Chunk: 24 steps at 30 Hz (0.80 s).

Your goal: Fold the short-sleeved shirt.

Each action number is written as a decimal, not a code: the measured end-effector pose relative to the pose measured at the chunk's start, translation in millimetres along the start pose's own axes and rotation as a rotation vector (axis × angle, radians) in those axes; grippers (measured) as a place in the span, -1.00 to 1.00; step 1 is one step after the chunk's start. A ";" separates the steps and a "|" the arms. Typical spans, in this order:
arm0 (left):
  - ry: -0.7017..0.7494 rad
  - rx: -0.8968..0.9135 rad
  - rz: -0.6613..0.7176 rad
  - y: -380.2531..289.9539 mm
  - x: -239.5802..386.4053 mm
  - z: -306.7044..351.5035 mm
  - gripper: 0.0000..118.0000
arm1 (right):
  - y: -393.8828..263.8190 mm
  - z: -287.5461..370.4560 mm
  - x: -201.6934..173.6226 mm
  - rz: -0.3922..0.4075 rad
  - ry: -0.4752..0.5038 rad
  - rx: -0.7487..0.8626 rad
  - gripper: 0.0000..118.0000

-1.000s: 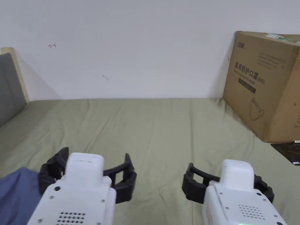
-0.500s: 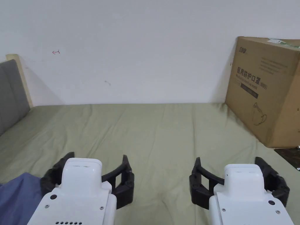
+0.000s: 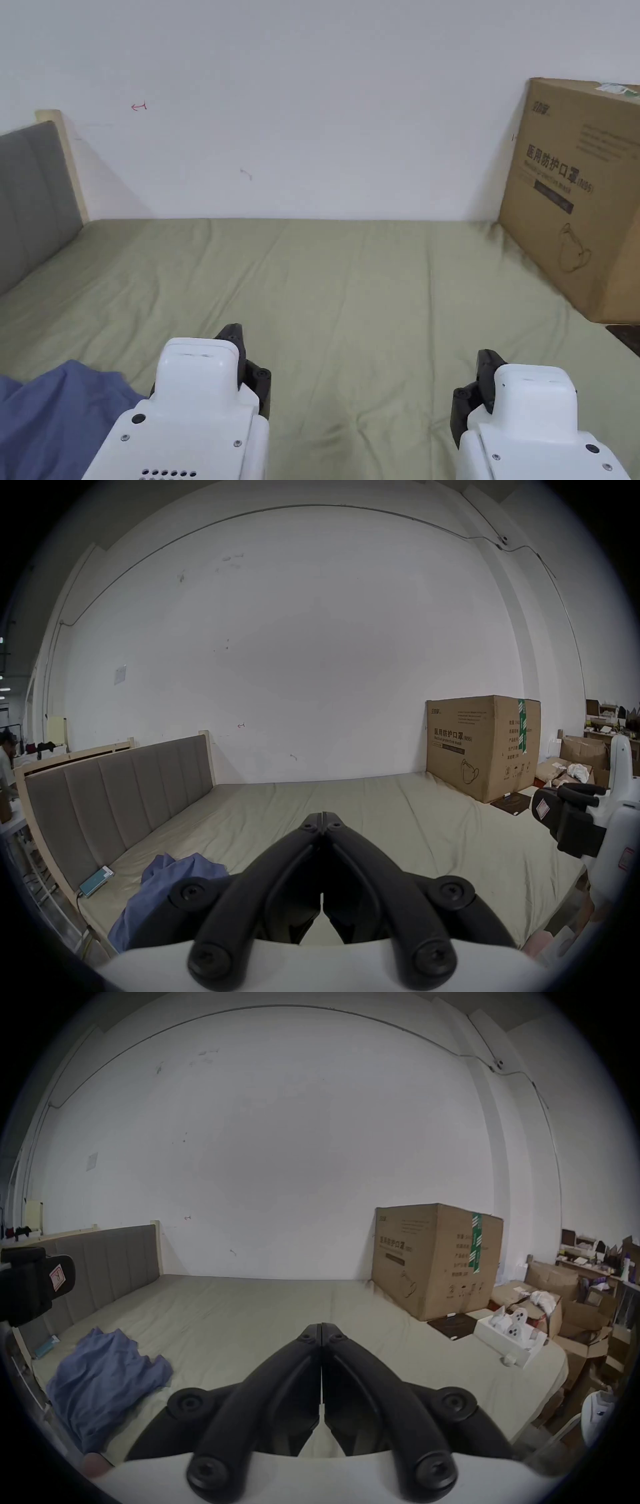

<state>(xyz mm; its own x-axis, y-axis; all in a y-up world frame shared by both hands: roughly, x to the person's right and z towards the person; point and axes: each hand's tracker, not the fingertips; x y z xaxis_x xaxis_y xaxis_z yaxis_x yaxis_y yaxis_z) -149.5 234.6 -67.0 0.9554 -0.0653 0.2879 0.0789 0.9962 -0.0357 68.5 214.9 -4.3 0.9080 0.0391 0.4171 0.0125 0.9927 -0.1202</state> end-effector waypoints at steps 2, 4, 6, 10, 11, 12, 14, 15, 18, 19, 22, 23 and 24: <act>0.013 -0.001 0.009 1.5 -4.7 1.2 -1.00 | 2.9 -1.8 -1.6 -0.047 0.048 -0.009 -1.00; 0.027 -0.009 0.014 2.8 -13.3 2.5 -1.00 | 5.5 -2.7 -6.7 -0.048 0.097 -0.007 -1.00; 0.050 -0.013 0.035 4.3 -26.2 6.5 -1.00 | 9.4 -2.8 -18.0 -0.034 0.144 0.007 -1.00; 0.179 -0.021 0.047 6.3 -58.8 19.3 -1.00 | 16.8 -5.5 -49.4 -0.004 0.274 0.025 -1.00; 0.210 -0.022 0.053 6.6 -68.0 24.0 -1.00 | 18.3 -6.5 -57.8 -0.016 0.313 0.025 -1.00; 0.239 -0.023 0.055 6.6 -76.3 29.3 -1.00 | 19.6 -7.5 -66.4 -0.028 0.356 0.018 -1.00; 0.315 -0.030 0.062 6.8 -94.8 41.0 -1.00 | 21.3 -8.5 -87.6 -0.026 0.425 0.014 -1.00; 0.343 -0.033 0.065 6.6 -103.0 46.7 -1.00 | 21.0 -8.7 -96.7 -0.023 0.459 0.018 -1.00; 0.424 -0.052 0.069 4.8 -124.5 61.2 -1.00 | 21.6 -7.9 -124.5 -0.010 0.531 0.014 -1.00; 0.435 -0.061 0.069 4.3 -130.2 64.8 -1.00 | 20.9 -8.1 -131.7 -0.020 0.561 0.008 -1.00; 0.475 -0.092 0.054 0.0 -142.6 67.6 -1.00 | 19.6 -8.5 -148.1 -0.022 0.614 -0.016 -1.00; 0.480 -0.113 0.052 -2.6 -145.7 64.5 -1.00 | 22.4 -2.3 -154.8 -0.016 0.617 -0.017 -1.00; 0.480 -0.128 0.055 -6.1 -148.7 60.2 -1.00 | 22.0 -1.3 -158.2 -0.008 0.621 -0.020 -1.00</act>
<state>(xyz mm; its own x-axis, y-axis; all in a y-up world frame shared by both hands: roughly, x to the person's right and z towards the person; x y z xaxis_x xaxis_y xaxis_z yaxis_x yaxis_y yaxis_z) -309.2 241.7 -52.0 0.9799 -0.0615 -0.1895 0.0301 0.9860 -0.1642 -74.3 230.4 -74.2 0.9819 -0.0485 -0.1828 0.0230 0.9901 -0.1387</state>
